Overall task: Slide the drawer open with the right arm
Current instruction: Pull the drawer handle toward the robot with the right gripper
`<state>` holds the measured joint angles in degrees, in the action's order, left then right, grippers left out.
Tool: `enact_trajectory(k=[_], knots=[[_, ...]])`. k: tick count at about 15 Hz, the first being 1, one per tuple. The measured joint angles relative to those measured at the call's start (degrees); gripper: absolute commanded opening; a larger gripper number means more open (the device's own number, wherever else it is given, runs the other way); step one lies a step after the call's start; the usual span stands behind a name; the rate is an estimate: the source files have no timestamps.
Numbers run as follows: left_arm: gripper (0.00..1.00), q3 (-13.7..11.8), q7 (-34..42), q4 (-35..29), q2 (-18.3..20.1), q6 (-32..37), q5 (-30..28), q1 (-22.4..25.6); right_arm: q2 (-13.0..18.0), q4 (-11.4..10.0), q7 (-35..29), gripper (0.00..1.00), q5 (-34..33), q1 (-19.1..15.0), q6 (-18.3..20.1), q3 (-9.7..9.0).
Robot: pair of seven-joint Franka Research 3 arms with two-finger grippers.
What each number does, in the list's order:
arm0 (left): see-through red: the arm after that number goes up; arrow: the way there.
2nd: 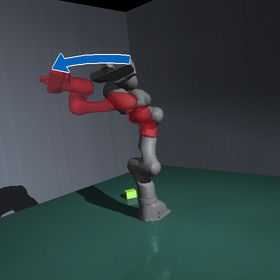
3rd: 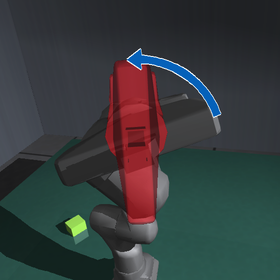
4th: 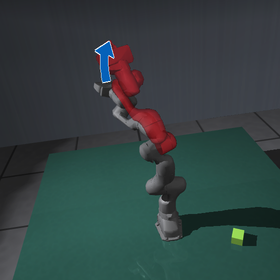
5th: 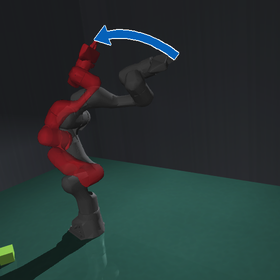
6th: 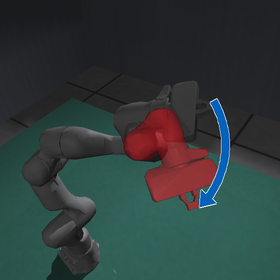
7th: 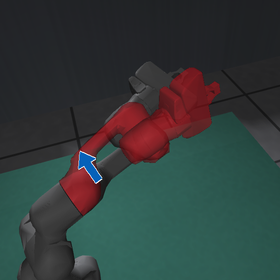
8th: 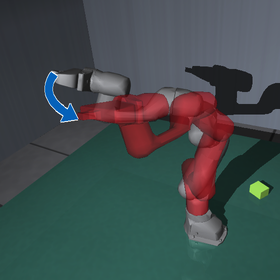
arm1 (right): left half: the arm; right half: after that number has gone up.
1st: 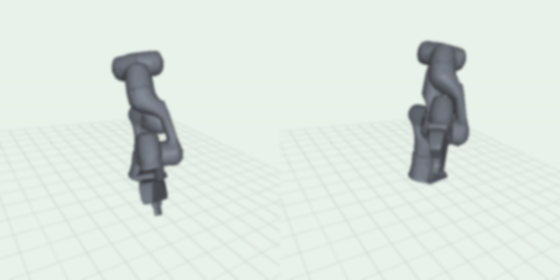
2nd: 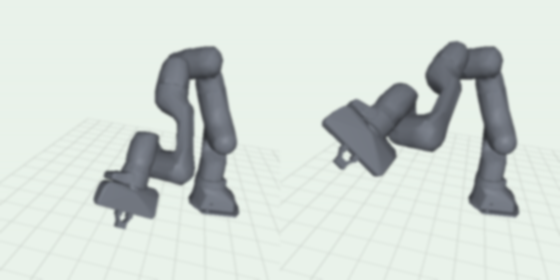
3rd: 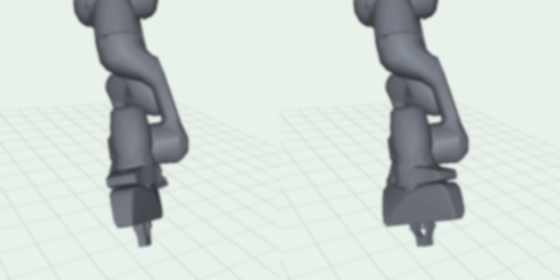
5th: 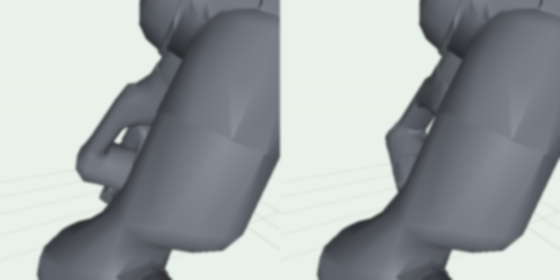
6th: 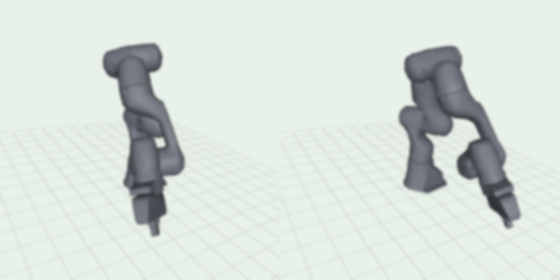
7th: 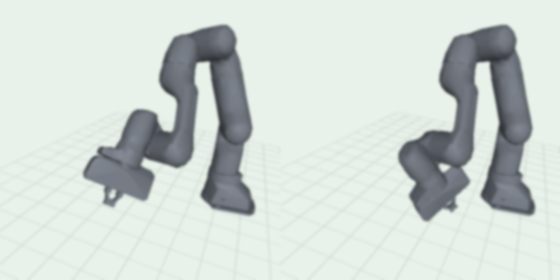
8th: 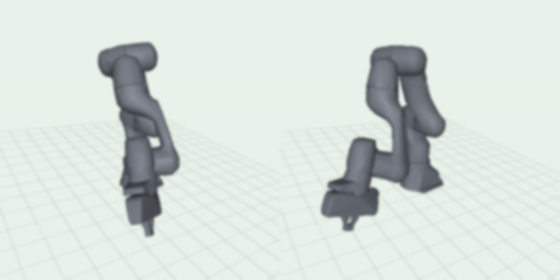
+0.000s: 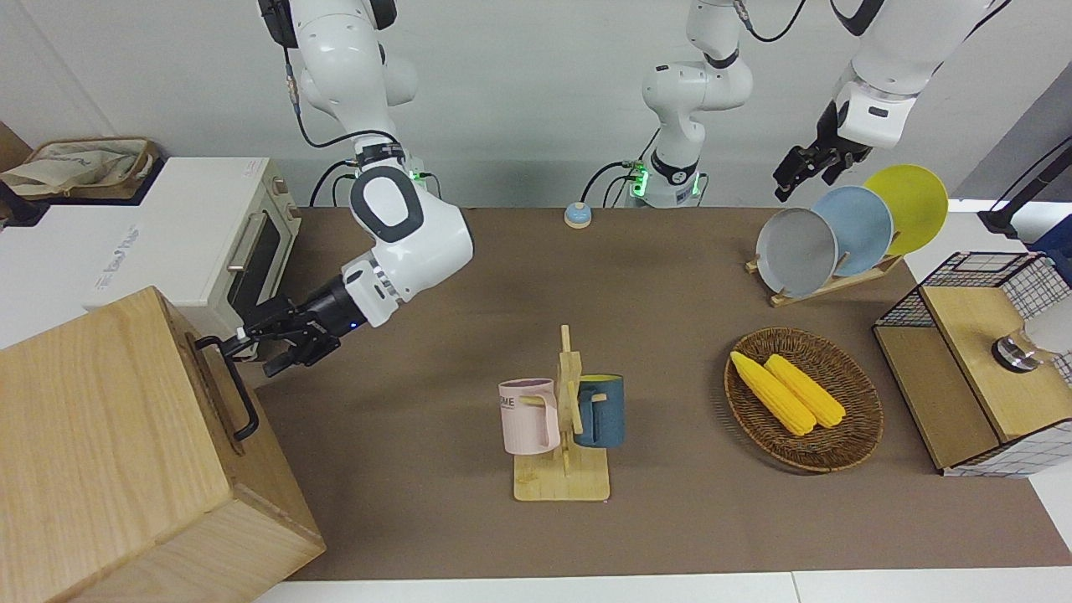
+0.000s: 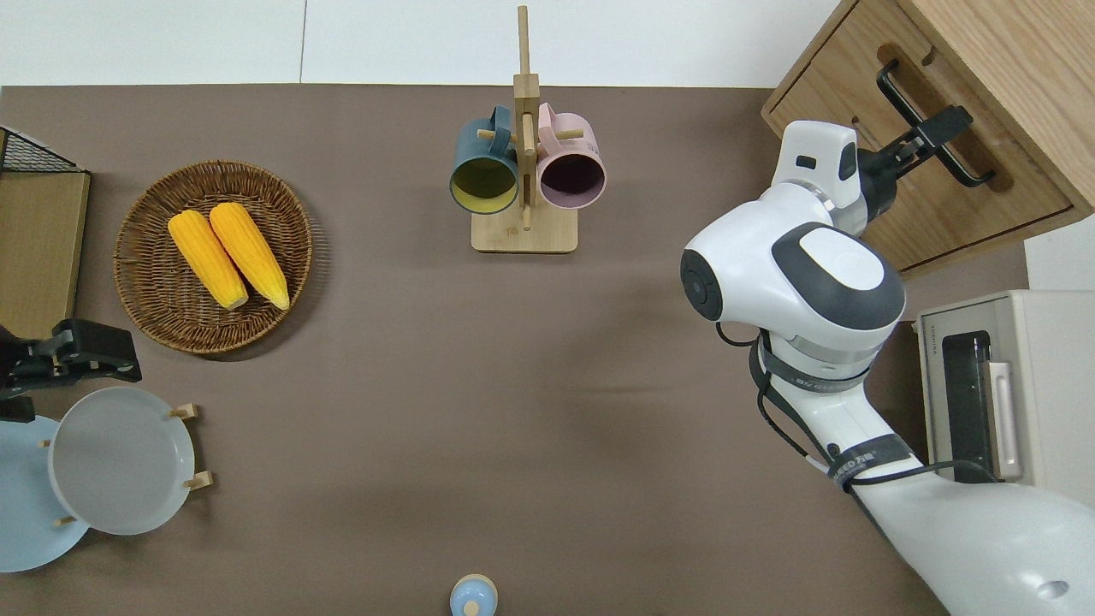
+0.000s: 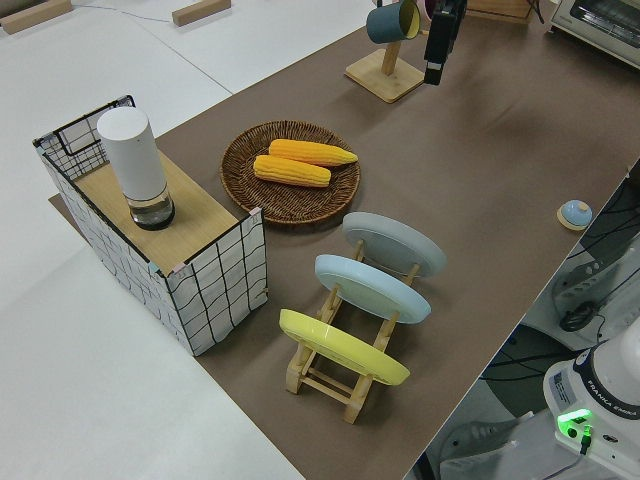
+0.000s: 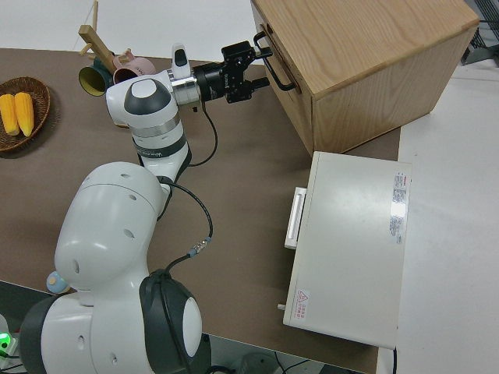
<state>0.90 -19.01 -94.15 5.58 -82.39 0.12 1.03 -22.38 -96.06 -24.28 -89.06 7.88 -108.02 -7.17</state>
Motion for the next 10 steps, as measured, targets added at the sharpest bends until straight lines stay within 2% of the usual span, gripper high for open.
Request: enact_trajectory(k=[2, 4, 5, 8, 9, 10], knots=[[0.99, 0.0, 0.0, 0.0, 0.0, 0.0, 0.0, 0.0, 0.0, 0.0, -1.6, 0.465, 0.0, 0.0, -0.2, -0.04], [0.99, 0.0, 0.0, 0.0, 0.0, 0.0, 0.0, 0.0, 0.0, 0.0, -2.1, 0.448, 0.0, 0.0, -0.2, -0.04], [0.99, 0.0, 0.0, 0.0, 0.0, 0.0, 0.0, 0.0, 0.0, 0.0, -2.2, 0.392, -0.1, 0.0, -0.2, -0.02], [0.99, 0.0, 0.0, 0.0, 0.0, 0.0, 0.0, 0.0, 0.0, 0.0, -2.3, 0.143, -0.7, 0.0, -0.2, 0.22], [0.99, 0.0, 0.0, 0.0, 0.0, 0.0, 0.0, 0.0, 0.0, -0.1, -2.3, 0.024, -0.6, 0.0, -0.3, 0.23], [0.99, 0.0, 0.0, 0.0, 0.0, 0.0, 0.0, 0.0, -0.3, -0.1, -2.8, 0.001, -0.7, 0.0, -0.4, 0.22]])
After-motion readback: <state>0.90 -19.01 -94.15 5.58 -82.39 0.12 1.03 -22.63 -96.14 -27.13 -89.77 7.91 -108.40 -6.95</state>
